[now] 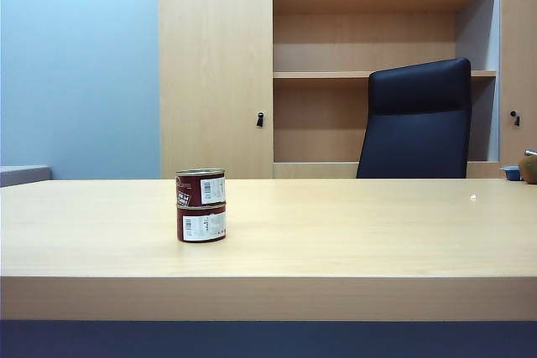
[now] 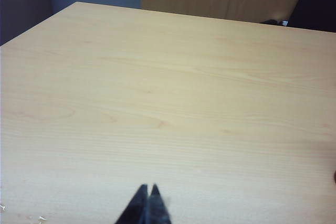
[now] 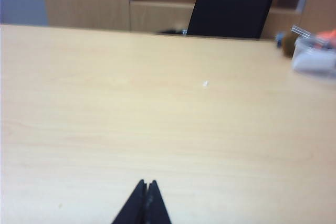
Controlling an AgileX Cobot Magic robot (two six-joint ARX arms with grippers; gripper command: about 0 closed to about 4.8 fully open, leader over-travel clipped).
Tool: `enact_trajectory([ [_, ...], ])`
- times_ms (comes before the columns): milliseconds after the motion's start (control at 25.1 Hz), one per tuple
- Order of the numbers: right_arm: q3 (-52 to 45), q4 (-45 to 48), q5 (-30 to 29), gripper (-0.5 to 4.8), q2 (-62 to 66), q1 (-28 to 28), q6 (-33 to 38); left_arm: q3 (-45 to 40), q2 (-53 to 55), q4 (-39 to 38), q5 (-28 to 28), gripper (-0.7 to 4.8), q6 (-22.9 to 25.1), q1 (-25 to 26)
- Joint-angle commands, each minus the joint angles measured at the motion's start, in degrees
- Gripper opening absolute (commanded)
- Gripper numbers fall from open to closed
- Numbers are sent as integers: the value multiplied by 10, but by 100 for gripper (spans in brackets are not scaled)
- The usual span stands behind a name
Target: Stack a can of tomatoes on the right onto the can of tomatoes on the left.
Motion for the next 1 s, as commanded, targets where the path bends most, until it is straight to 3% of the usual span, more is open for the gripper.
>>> enact_trajectory([
  [40,-3,-37,7,0,-1,-2,12,2,1,7,2,-5,-2,0],
  [997,-3,-46,12,0,-1,-2,12,2,1,8,2,-4,-2,0],
])
